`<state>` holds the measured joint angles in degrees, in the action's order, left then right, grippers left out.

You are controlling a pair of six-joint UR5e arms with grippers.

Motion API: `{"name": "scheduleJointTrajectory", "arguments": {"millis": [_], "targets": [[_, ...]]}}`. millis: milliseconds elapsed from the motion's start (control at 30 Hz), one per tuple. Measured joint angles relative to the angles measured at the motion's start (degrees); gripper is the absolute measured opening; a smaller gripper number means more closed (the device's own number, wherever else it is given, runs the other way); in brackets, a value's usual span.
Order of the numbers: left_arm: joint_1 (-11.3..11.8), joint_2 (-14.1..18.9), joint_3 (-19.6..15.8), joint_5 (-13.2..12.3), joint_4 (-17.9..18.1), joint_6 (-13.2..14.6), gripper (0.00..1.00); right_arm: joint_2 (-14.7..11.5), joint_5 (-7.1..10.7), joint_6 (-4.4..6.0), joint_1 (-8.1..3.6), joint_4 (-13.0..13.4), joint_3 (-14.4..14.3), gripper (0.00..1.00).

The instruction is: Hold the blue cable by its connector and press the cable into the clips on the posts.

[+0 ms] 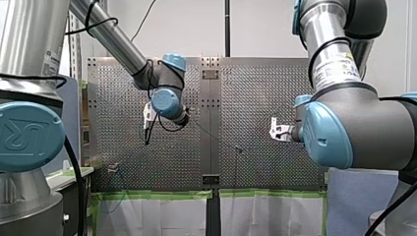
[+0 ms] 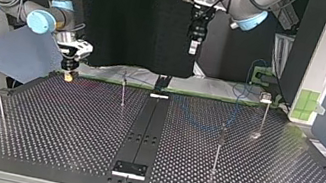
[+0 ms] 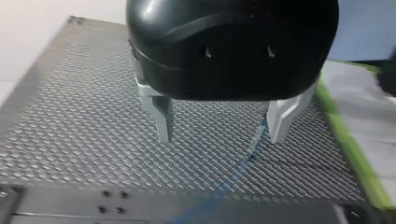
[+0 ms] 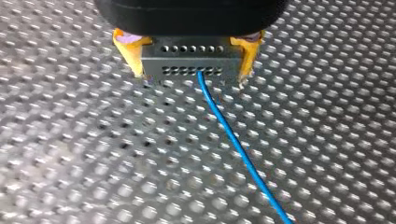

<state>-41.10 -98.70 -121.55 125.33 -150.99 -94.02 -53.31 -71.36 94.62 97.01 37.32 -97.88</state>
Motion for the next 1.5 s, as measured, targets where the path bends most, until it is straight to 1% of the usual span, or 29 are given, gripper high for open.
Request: {"name": "scheduleJointTrajectory", "arguments": {"millis": [100,167,267,400,500,533,667,767,1500], "targets": [[0.2,0.6,-1.7,1.1,0.4,1.6,1.0,-1.7,-0.53,-0.73,-0.2,-0.3,0.0,0.0],[0.2,1.7,-2.6,2.1,1.3,2.4,1.0,-2.8,-0.76,-1.13,-0.29,-0.5,0.0,0.0],[0.3,3.2,-3.1,2.6,2.3,3.5,1.0,-4.5,-1.17,-1.92,-0.41,-1.0,0.0,0.0],[-0.1,5.1,-3.3,2.8,3.7,3.7,1.0,-6.7,-2.25,-3.66,-0.43,-2.3,0.0,0.0],[-0.5,6.8,-3.3,2.8,5.2,3.0,1.0,-7.6,-2.64,-4.48,-0.45,-2.8,0.0,0.0],[-0.6,7.2,-3.3,2.8,5.8,2.9,1.0,-7.7,-2.68,-4.59,-0.45,-2.9,0.0,0.0],[-0.7,7.8,-3.3,3.0,7.7,2.4,1.0,-7.9,-2.74,-4.75,-0.45,-3.1,0.0,0.0],[-0.7,7.8,-3.3,3.1,8.1,2.3,1.0,-7.9,-2.74,-4.77,-0.46,-3.1,0.0,0.0],[-0.8,7.8,-3.3,3.1,8.3,2.3,1.0,-7.9,-2.75,-4.78,-0.46,-3.1,0.0,0.0]]}}
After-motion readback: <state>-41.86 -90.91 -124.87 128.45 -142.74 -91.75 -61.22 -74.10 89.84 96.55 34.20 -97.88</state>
